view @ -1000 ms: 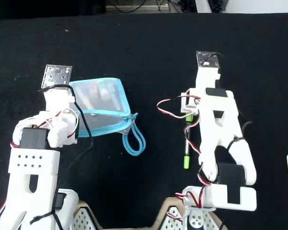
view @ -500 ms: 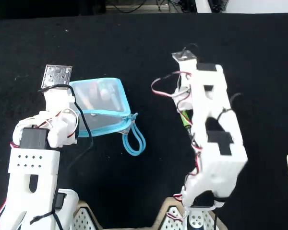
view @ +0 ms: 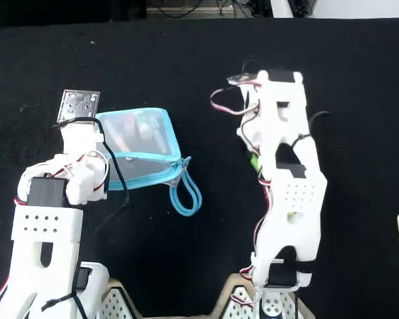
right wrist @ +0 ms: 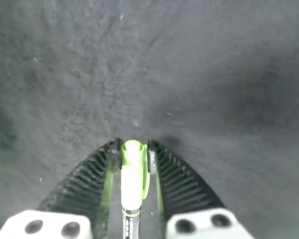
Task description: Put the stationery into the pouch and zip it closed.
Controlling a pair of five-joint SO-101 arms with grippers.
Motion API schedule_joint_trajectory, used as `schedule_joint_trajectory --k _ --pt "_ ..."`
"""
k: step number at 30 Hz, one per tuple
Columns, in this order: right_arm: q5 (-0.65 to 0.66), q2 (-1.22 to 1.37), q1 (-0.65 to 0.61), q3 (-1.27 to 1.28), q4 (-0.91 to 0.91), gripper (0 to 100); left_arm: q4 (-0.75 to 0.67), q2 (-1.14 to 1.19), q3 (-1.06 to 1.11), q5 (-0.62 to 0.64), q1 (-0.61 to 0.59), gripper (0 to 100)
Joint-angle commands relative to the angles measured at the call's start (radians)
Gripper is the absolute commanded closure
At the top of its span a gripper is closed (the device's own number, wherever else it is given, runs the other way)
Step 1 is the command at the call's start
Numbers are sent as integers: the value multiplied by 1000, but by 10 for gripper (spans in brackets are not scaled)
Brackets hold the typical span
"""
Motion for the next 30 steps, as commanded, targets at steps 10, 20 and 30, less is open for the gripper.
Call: schedule_joint_trajectory --k 10,20,30 --pt "-123 -464 -46 -102 49 988 6 6 18 -3 8 970" --pt "-261 -889 -242 139 -31 988 6 6 18 -3 10 970" --pt "-293 -1285 -451 518 -285 988 6 6 18 -3 7 970"
